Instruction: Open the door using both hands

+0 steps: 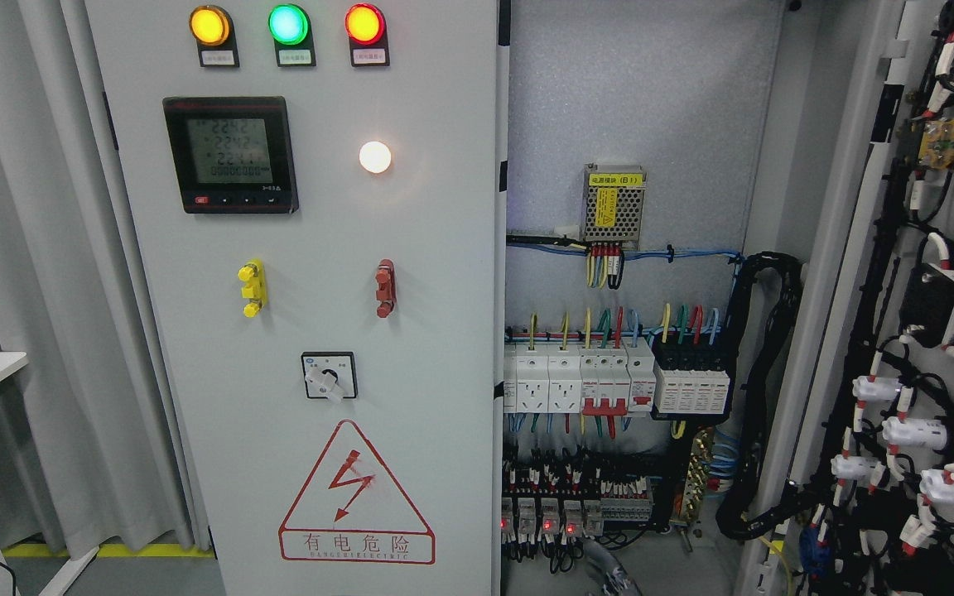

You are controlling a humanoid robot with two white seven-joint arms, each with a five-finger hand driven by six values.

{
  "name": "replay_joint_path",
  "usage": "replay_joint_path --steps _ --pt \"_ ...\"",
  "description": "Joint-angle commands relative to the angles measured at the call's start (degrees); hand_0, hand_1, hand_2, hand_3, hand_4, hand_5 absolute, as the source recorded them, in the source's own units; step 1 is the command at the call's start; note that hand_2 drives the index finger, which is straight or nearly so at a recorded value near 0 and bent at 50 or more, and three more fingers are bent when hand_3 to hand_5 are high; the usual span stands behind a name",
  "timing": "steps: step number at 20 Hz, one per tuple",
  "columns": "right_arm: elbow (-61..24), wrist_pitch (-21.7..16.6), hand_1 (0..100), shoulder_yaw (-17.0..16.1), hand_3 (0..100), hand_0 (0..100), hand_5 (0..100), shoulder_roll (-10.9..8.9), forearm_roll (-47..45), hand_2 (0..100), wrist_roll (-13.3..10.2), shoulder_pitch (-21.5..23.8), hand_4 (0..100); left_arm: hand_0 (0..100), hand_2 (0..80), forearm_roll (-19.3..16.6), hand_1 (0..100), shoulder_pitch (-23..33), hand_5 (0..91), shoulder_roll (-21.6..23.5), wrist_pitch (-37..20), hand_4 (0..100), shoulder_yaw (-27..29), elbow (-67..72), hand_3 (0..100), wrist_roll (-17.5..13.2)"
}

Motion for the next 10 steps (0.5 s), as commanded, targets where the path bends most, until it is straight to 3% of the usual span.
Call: replay_joint_path --steps 1,5,10 --pt "3.28 -0.06 0 -0.41 0 22 0 2.1 -0.06 0 0.03 -11.28 0 29 2.7 -0.01 0 0.26 0.0 0.83 -1.61 3 0.66 4.05 3 -0.67" --pt "7.06 0.03 0 -0.5 0 22 0 2.1 -0.41 0 0.03 -17.61 0 29 2.7 -0.01 0 0.26 0.0 0.83 -1.79 3 0.66 3.96 3 -0.67" --pt "9.17 0.55 0 -0.41 0 22 0 2.1 -0.94 0 0.2 -21.84 0 29 2.7 -0.01 0 0.08 0.0 0.83 -1.79 3 0.66 3.88 3 -0.67"
